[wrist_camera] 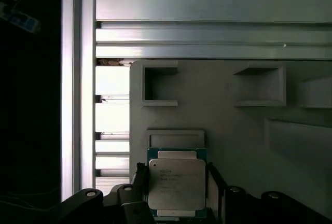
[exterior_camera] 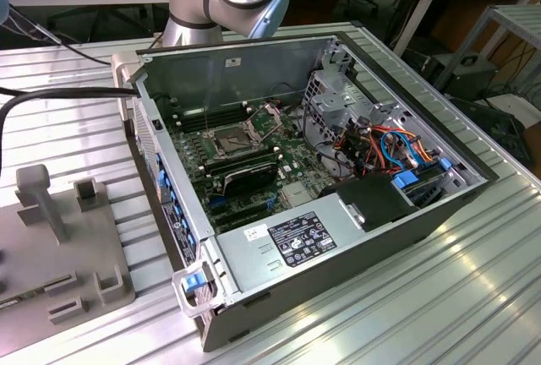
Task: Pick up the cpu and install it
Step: 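Pick up the cpu and move it towards the insertion slot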
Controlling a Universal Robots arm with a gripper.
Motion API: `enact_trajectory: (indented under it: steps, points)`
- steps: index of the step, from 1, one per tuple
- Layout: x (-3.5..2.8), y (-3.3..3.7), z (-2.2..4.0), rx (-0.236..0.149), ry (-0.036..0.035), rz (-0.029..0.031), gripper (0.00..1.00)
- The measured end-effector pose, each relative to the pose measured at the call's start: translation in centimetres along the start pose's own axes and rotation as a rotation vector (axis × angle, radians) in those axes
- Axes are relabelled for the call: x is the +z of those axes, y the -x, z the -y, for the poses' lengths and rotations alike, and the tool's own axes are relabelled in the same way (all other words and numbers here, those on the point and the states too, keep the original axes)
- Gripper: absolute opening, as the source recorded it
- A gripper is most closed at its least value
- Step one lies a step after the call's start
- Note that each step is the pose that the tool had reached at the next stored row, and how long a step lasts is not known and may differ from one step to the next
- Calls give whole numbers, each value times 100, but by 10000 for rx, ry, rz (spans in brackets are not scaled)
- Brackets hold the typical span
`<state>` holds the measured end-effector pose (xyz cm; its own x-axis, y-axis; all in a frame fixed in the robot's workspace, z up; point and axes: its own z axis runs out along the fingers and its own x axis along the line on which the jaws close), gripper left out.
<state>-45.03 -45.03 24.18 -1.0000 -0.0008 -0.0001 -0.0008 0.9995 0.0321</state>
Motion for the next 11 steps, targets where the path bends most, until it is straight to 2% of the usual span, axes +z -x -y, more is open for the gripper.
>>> enact_trajectory:
  steps: [2, 11]
  points:
    - [-43, 0, -1, -1, 0, -1, 55]
    - [-54, 0, -2, -1, 1, 0, 55]
